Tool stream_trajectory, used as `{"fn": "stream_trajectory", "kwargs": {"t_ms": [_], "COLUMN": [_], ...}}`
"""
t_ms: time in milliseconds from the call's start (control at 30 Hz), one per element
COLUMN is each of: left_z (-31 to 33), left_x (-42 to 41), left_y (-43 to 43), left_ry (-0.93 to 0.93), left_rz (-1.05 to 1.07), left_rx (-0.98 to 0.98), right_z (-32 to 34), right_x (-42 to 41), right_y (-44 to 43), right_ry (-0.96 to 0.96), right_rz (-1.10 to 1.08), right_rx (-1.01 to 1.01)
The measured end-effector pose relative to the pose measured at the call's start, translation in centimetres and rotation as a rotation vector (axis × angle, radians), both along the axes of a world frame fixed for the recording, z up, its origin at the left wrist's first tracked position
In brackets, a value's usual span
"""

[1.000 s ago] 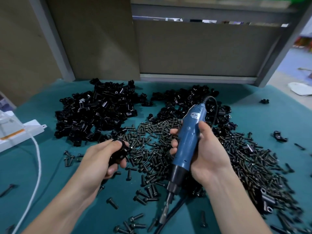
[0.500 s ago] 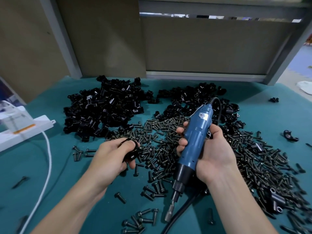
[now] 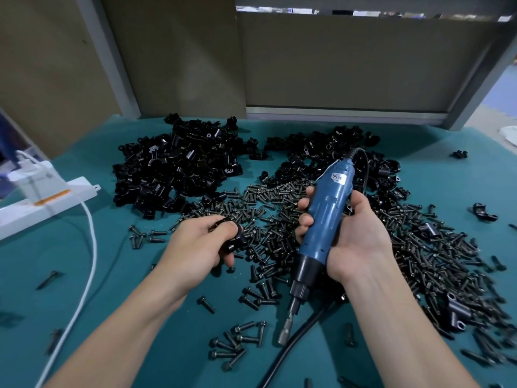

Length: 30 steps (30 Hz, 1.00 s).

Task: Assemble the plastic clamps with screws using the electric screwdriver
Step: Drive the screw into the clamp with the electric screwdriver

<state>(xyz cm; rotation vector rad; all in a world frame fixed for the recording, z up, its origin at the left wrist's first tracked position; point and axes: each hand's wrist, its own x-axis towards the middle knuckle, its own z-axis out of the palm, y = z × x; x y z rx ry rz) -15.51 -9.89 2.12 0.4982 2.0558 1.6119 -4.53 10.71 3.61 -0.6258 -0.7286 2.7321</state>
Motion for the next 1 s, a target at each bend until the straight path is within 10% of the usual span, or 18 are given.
{"fn": "stream_trajectory", "kwargs": {"t_ms": [633, 1000], "left_z": [-0.7, -0.1], "left_x": [0.5, 1.6], "left_y": [0.1, 0.0], "left_ry": [0.11, 0.33], "left_rz": [-0.089, -0.257], "left_rx": [-0.044, -0.33], "right_z": [-0.5, 0.6], "right_x": [-0.3, 0.6], "right_y": [-0.1, 1.8], "right_ry": [0.03, 0.164], "right_rz": [-0.063, -0.5], "right_rx": [-0.077, -0.107]}}
